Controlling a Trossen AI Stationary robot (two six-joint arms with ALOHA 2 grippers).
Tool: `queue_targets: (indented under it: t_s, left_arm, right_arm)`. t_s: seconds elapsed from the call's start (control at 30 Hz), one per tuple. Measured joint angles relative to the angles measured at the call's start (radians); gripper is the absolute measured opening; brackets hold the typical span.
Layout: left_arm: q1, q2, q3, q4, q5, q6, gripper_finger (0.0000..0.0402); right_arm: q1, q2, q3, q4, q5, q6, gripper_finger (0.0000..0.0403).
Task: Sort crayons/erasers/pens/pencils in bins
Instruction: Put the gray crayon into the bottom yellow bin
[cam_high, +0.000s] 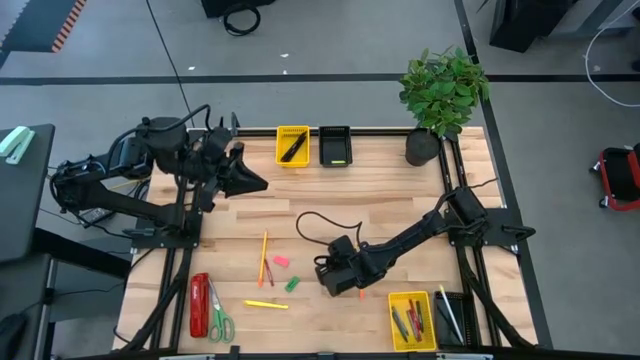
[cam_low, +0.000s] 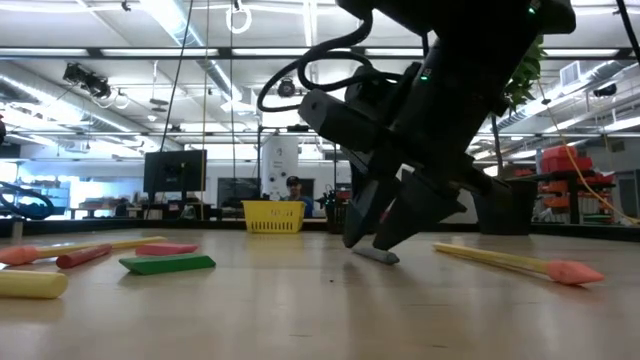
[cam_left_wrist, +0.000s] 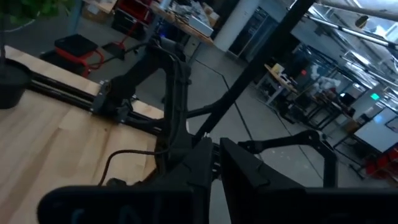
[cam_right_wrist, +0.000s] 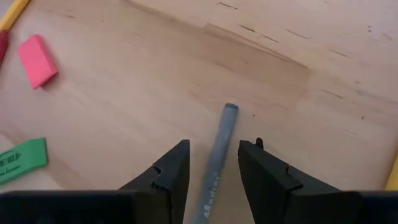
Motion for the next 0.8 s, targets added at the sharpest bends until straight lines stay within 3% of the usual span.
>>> queue_targets:
  t_s: [0.23, 0.47, 0.8]
  left_arm:
    - [0.002, -0.004, 0.000, 0.003, -0.025, 0.090, 0.0045]
    - [0.002, -0.022, 0.000, 0.038, -0.048, 0.096, 0.0062]
    - [0.002, -0.054, 0.000, 0.072, -0.097, 0.096, 0.0076]
  right_arm:
    - [0.013, 0.000, 0.000, 0.012, 0.004, 0.072, 0.0133]
    - [0.047, 0.000, 0.000, 0.015, 0.104, 0.077, 0.0122]
    - [0.097, 0.000, 0.000, 0.011, 0.151, 0.074, 0.0145]
